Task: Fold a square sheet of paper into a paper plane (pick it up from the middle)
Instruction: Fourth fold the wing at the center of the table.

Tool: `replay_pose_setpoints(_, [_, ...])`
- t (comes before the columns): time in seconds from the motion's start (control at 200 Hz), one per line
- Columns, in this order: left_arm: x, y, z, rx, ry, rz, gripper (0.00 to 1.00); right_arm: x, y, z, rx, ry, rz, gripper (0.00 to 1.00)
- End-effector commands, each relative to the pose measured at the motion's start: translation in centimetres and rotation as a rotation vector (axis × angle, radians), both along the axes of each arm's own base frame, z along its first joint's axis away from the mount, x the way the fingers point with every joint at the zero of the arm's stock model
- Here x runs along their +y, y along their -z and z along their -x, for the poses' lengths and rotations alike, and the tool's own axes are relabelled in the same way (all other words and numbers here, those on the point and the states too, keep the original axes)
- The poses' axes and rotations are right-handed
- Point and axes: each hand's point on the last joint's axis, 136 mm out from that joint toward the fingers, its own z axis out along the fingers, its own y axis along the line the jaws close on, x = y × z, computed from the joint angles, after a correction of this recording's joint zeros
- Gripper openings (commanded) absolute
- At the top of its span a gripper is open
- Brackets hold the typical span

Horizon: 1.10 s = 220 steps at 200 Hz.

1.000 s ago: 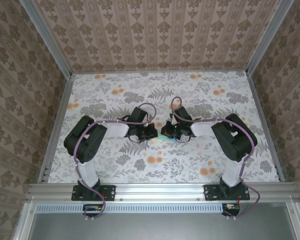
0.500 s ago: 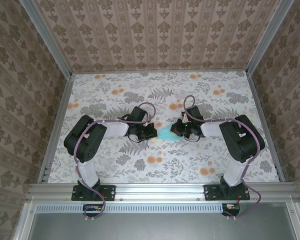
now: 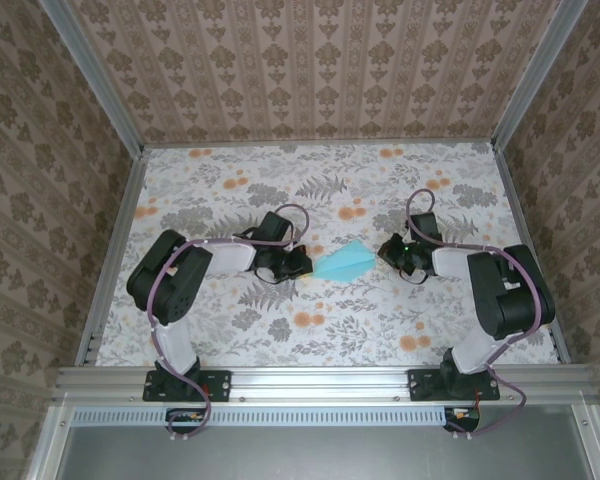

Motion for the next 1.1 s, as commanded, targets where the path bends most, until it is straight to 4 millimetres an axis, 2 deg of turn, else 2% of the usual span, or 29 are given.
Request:
replay_pose_setpoints(0.0, [2.1, 1.8, 0.6, 0.039, -0.001, -0.105, 0.00, -0.6, -1.4, 0.0, -0.007, 0.007, 0.039, 0.07])
replay_pose_setpoints(0.12, [0.4, -2.1, -1.0, -0.060, 0.039, -0.034, 0.15, -0.2, -3.1, 0.3, -0.018, -0.006, 0.036, 0.10])
replay_pose_setpoints(0.275, [0.5, -6.6, -2.9, -0.212, 0.058, -0.037, 0.32, 1.1, -4.5, 1.7, -0.012, -0.034, 0.030, 0.27])
replay_pose_setpoints(0.37, [1.8, -8.1, -3.7, -0.304, 0.060, -0.100, 0.46, 2.4, -4.7, 2.6, -0.004, -0.037, 0.006, 0.35])
replay_pose_setpoints(0.44, [3.5, -8.7, -4.4, -0.376, 0.043, -0.185, 0.56, 3.2, -4.5, 3.3, 0.011, -0.022, -0.020, 0.40])
replay_pose_setpoints(0.655, [7.3, -11.0, -5.9, -0.537, -0.021, -0.338, 0.79, 6.3, -3.6, 4.0, 0.039, 0.020, -0.071, 0.47])
replay_pose_setpoints(0.745, [8.6, -11.7, -6.2, -0.564, -0.060, -0.372, 0.99, 7.4, -3.0, 3.8, 0.049, 0.045, -0.089, 0.48])
replay_pose_setpoints(0.92, [10.1, -12.1, -6.5, -0.566, -0.099, -0.374, 1.00, 8.4, -2.3, 3.0, 0.038, 0.085, -0.119, 0.48])
replay_pose_setpoints(1.095, [10.3, -11.6, -6.6, -0.520, -0.124, -0.311, 1.00, 9.4, -2.2, 1.8, 0.015, 0.080, -0.141, 0.45])
